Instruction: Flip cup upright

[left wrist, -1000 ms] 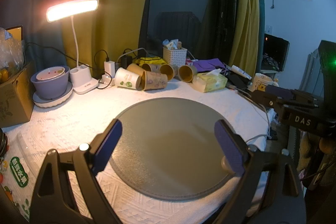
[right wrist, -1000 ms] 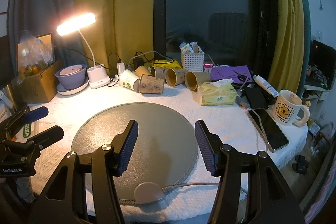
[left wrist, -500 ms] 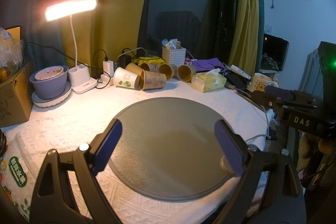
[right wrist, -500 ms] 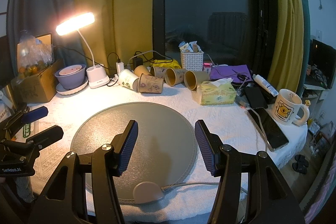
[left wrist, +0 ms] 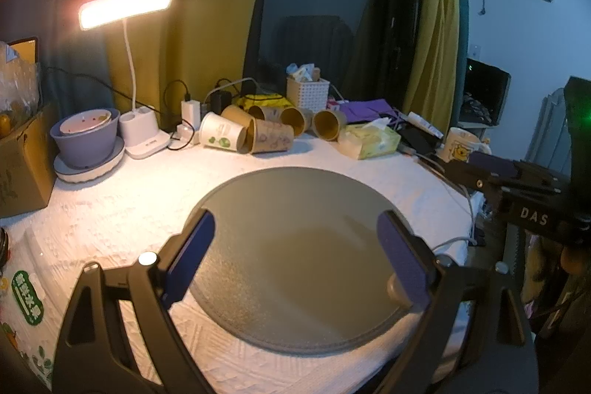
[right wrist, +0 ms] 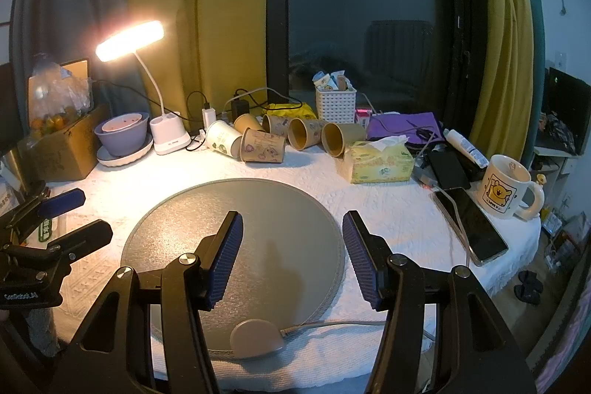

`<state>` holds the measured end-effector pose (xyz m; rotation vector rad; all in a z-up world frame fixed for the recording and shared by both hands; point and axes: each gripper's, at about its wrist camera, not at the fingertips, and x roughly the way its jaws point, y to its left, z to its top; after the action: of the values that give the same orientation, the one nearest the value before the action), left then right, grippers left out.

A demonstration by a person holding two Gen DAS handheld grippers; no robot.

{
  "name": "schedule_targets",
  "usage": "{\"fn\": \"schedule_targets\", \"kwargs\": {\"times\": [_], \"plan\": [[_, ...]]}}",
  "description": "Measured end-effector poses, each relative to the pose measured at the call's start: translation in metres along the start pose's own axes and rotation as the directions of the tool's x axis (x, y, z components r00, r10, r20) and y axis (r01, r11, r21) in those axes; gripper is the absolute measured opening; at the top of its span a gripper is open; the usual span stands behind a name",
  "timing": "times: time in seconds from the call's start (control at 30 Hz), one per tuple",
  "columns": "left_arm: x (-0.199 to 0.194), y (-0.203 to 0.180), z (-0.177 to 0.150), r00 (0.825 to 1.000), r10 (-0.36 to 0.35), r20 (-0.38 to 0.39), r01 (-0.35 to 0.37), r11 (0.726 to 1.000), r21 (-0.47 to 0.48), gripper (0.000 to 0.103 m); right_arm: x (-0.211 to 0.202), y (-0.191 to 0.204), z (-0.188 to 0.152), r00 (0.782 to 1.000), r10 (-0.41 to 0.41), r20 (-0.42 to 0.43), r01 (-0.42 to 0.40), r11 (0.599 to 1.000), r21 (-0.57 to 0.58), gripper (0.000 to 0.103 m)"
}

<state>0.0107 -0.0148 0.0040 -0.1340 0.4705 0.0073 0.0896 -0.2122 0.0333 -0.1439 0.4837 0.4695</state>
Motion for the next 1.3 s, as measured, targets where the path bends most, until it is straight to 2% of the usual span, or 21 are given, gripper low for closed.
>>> {"fn": "schedule_targets", "kwargs": {"times": [0.6,0.7,1.07,1.3], "plan": [[0.011,-0.004,0.005,1.0,-0.007,-0.016,0.007,1.0,-0.012,0.091,0.005,-0.007,-0.003,1.0,0.001,-0.01,-0.001,1.0,-0.005,0.06],[0.019,-0.005,0.008,1.0,-0.01,-0.027,0.009,1.0,-0.018,0.091,0.01,-0.011,-0.001,1.0,0.004,-0.018,-0.004,1.0,-0.01,0.068],[0.066,-0.006,0.022,0.996,-0.003,-0.094,-0.001,0.999,-0.044,0.091,0.053,-0.026,0.013,0.998,0.015,-0.068,-0.018,0.999,-0.032,0.068],[0.114,-0.002,0.041,0.986,-0.011,-0.166,-0.012,0.991,-0.136,0.091,0.09,-0.046,0.027,0.994,0.045,-0.095,-0.048,0.999,-0.025,0.068]]}}
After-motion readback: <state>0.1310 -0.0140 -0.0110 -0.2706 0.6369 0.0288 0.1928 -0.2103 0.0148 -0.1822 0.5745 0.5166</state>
